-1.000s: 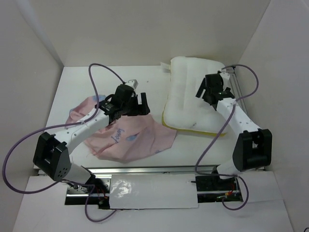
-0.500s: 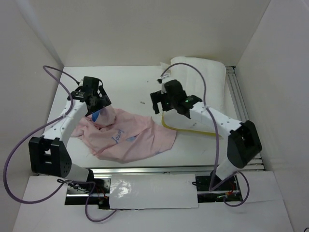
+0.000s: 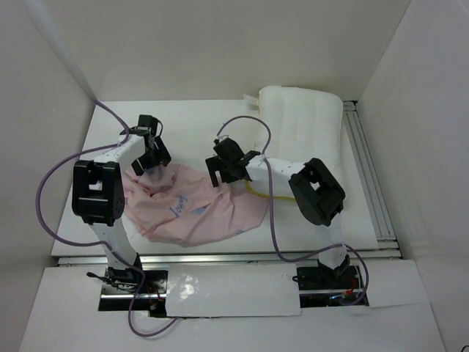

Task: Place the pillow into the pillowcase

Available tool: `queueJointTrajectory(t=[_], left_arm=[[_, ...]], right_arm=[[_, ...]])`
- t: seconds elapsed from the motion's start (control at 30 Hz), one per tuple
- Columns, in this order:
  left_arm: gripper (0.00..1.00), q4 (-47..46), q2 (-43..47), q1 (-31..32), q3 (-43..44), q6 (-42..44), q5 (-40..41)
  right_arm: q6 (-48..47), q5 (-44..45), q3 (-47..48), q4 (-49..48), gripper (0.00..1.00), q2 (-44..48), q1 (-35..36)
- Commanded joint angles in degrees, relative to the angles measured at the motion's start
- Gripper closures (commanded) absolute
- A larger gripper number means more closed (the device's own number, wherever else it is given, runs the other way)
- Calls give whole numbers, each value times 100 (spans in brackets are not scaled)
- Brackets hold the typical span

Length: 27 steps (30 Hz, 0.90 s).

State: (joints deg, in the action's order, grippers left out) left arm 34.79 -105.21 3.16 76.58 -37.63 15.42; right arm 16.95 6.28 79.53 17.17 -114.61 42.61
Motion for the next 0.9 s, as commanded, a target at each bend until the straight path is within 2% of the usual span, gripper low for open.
queueJointTrajectory(t=[0.0, 0.07, 0.1, 0.13, 0.17, 0.2, 0.3, 0.43, 0.57, 0.6, 0.7, 0.73, 0.87], left_arm=[[6, -33, -359, -96, 278, 106, -13], [18, -33, -570, -96, 332, 106, -65], [39, -33, -623, -96, 393, 106, -118], [48, -33, -624, -96, 445, 106, -118], [67, -33, -676, -148, 446, 167, -179], [100, -33, -676, -149, 498, 168, -180], [100, -218, -519, -149, 429, 335, -259], [100, -393, 218, -263, 209, 335, -180], [100, -586, 1588, -465, -2, 213, -118], [100, -587, 2191, -570, -2, 116, -118], [100, -719, 3039, -711, -55, 45, -215], [100, -719, 3529, -772, -3, 45, -137], [100, -439, 4567, -895, 645, -8, 284]], right_arm=[[344, 645, 406, -47, 5, -307, 134], [414, 760, 485, 5, 24, -396, 73], [414, 760, 537, 6, 38, -448, 72], [414, 612, 538, 6, 55, -448, 20], [414, 611, 607, 6, 87, -448, -33], [467, 611, 608, 67, 100, -448, -33], [292, 541, 669, 67, 100, -317, -33], [-269, 488, 731, -64, 100, 253, -33], [-726, 926, 994, -65, 100, 1044, 19], [-807, 1119, 1116, -65, 100, 1385, 19], [-1158, 1471, 1170, -135, 100, 1958, 19], [-1255, 1568, 1170, -239, 100, 2360, 71], [-1781, 1946, 1196, -477, 100, 3303, 72]])
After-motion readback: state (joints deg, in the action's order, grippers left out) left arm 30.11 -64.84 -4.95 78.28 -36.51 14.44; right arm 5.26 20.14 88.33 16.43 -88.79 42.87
